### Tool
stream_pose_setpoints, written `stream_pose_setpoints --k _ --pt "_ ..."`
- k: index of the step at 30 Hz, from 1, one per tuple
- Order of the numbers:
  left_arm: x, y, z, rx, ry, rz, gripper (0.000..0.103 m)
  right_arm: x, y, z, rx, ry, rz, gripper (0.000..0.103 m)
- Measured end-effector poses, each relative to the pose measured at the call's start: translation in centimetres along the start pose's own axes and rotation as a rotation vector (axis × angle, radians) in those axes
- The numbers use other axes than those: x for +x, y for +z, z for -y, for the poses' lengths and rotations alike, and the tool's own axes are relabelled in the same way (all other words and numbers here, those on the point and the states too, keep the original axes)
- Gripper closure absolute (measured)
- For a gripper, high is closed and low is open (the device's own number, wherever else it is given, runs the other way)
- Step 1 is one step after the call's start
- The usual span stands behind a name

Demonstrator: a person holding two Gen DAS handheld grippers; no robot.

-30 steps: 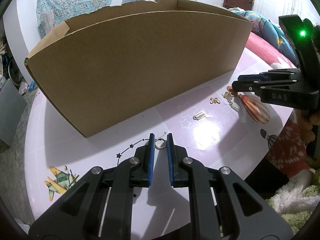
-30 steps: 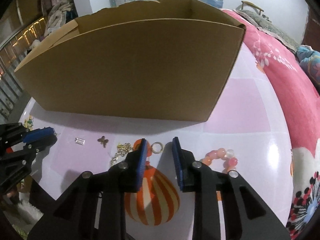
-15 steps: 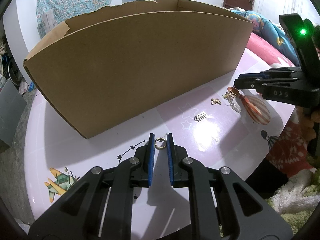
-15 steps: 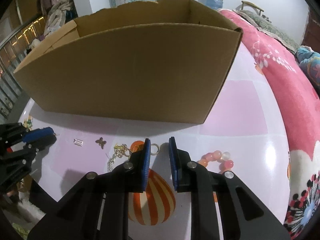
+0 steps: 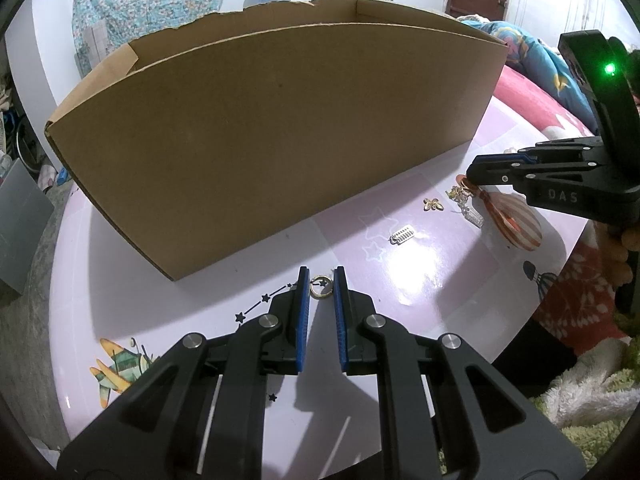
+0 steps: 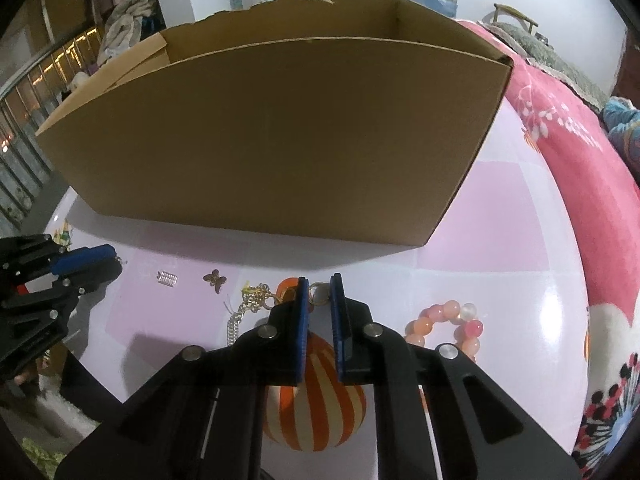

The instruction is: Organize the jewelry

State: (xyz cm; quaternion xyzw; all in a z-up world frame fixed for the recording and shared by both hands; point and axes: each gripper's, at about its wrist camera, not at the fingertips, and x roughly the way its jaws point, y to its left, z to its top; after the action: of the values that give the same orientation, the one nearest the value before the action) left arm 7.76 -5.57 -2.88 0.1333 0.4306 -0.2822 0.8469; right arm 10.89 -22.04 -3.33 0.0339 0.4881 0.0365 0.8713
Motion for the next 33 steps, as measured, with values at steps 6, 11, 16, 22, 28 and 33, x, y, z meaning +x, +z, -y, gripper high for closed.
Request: stream_pose_setpoints --k 6,11,16,22,28,33 --pt "0.0 -0.1 -0.5 -0.015 -0.015 0.004 0.092 -0.5 0.0 1.1 0.026 0.007 0.015 0.094" --pt "-0.2 -0.2 -0.7 -0.008 -0.013 0.002 0.092 -0.9 -0.1 1.2 0.035 0.008 0.033 0.094" --pt "-0.4 -0.2 -0.6 -0.008 -0.015 -0.001 0.092 -1.8 -0.4 1.5 0.04 0.014 0.054 0.094" --pt "-1.4 -0.1 -0.8 -0.018 -0.027 0.014 0.092 -2.9 -0.7 1.3 0.036 0.02 0.07 0.094" --pt "-3.8 0.4 -0.7 -0.013 -0.057 0.054 0.095 -5.5 -0.1 0.9 0.037 0.044 0.12 0.094" --pt "-7.6 2.7 -0.8 0.009 -0.102 0.148 0.095 -9.1 2.8 0.1 0.009 0.115 0.238 0.094"
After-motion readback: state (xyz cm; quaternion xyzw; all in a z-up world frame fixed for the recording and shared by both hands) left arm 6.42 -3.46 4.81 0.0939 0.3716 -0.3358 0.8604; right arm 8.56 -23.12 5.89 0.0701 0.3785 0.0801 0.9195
